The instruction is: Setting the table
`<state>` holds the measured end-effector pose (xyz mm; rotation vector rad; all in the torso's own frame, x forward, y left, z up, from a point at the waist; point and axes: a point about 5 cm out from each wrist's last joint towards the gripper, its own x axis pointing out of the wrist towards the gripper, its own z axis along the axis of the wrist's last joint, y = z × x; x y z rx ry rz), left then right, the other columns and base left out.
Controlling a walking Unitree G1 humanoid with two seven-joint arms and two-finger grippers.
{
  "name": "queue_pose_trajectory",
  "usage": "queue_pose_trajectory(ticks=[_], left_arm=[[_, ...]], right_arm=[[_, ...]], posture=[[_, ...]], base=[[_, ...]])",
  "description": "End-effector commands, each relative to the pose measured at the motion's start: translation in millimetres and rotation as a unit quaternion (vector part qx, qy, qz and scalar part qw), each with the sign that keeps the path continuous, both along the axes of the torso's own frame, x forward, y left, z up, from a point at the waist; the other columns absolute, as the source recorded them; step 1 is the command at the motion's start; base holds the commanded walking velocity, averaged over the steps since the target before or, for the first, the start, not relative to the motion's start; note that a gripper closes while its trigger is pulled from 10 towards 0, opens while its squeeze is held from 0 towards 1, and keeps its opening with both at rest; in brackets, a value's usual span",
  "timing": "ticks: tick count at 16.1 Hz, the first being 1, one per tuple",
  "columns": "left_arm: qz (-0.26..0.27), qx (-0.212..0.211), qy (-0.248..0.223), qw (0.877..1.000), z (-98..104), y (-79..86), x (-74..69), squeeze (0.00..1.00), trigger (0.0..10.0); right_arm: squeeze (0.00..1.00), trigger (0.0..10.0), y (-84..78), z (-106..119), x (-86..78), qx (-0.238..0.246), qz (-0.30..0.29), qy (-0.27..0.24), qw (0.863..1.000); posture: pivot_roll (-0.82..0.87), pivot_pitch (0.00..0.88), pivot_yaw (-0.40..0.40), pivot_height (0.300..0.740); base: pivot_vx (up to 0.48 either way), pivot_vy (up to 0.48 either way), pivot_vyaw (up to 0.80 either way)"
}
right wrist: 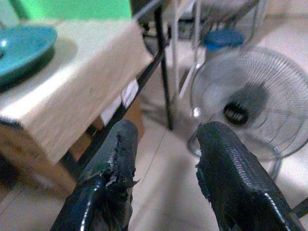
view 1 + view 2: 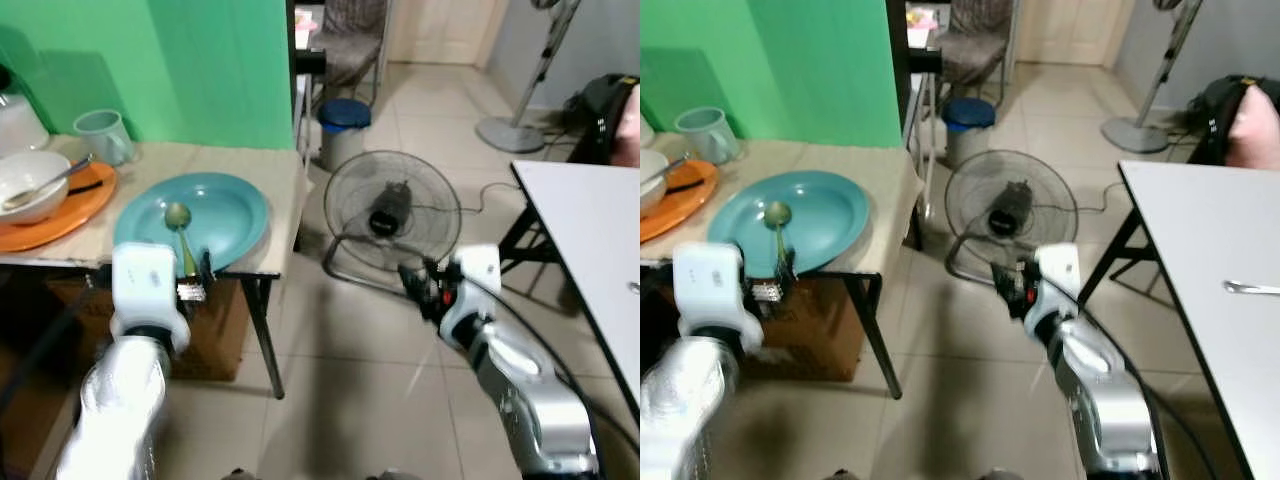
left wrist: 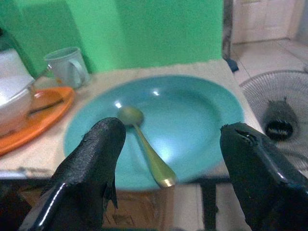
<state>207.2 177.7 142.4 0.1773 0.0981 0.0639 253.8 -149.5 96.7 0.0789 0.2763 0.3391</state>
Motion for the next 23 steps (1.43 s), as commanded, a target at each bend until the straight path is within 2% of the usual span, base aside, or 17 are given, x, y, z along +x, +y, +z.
queue_pose_trajectory(ticks=[1, 3, 5, 10, 14, 16, 18, 19, 22, 23], left_arm=[[-0.005, 0.004, -0.015, 1.000, 3.1, -5.4, -2.6, 0.00, 10.0], [0.004, -0.008, -0.016, 1.000, -1.3, -6.2, -8.4, 0.00, 10.0], [0.016, -0.008, -0.007, 1.000, -7.5, -2.7, -14.6, 0.00, 10.0], [0.037, -0.018, -0.030, 0.999, -1.6, 8.0, -18.1, 0.00, 10.0], [-0.010, -0.008, -0.042, 0.999, 9.5, 9.7, -8.7, 0.00, 10.0], [-0.029, -0.008, -0.049, 0.998, 15.7, 9.0, -3.8, 0.00, 10.0], [-0.070, -0.018, -0.062, 0.995, 24.5, 1.2, 3.9, 0.00, 10.0], [-0.092, -0.023, -0.060, 0.994, 24.2, -4.5, 5.9, 0.00, 10.0], [-0.113, -0.031, -0.034, 0.993, 16.9, -10.5, 4.8, 0.00, 10.0], [-0.108, -0.031, -0.010, 0.994, 13.3, -9.6, 5.5, 0.00, 10.0]], right_arm=[[0.00, 10.0, -0.3, 0.7, -0.3, -0.007, 0.003, -0.007, 1.000], [0.00, 10.0, 1.8, 0.3, -1.1, -0.002, 0.005, -0.011, 1.000], [0.00, 10.0, 10.6, 0.8, -3.6, 0.007, 0.033, -0.012, 0.999], [0.00, 10.0, 24.9, 13.3, 1.3, 0.006, 0.054, -0.044, 0.998], [0.00, 10.0, 23.3, 24.3, 9.3, 0.016, 0.035, -0.078, 0.996], [0.00, 10.0, 18.0, 29.8, 13.2, 0.029, 0.016, -0.086, 0.996], [0.00, 10.0, 5.6, 34.7, 17.6, 0.041, -0.024, -0.089, 0.995], [0.00, 10.0, 3.7, 34.9, 16.8, 0.031, -0.025, -0.089, 0.995], [0.00, 10.0, 5.6, 35.3, 12.1, 0.018, -0.003, -0.093, 0.996], [0.00, 10.0, 8.1, 33.7, 11.4, 0.014, 0.027, -0.074, 0.997]], posture=[[-0.05, 0.020, 0.036, 0.740], [-0.04, 0.021, 0.037, 0.740], [-0.04, 0.023, 0.039, 0.740], [-0.03, 0.021, 0.019, 0.740], [-0.02, 0.022, 0.008, 0.740], [-0.02, 0.022, 0.008, 0.740], [-0.03, 0.021, 0.011, 0.740], [-0.04, 0.020, 0.018, 0.740], [-0.05, 0.024, 0.029, 0.740], [-0.04, 0.025, 0.025, 0.740]], base=[[0.000, 0.000, 0.00], [0.262, 0.000, 0.00], [0.289, 0.000, 0.00], [0.305, 0.000, 0.80], [0.307, 0.000, 0.20], [0.309, 0.000, 0.00], [0.317, 0.000, -0.80], [0.311, 0.000, 0.00], [0.290, 0.000, 0.00], [0.000, 0.000, 0.00]])
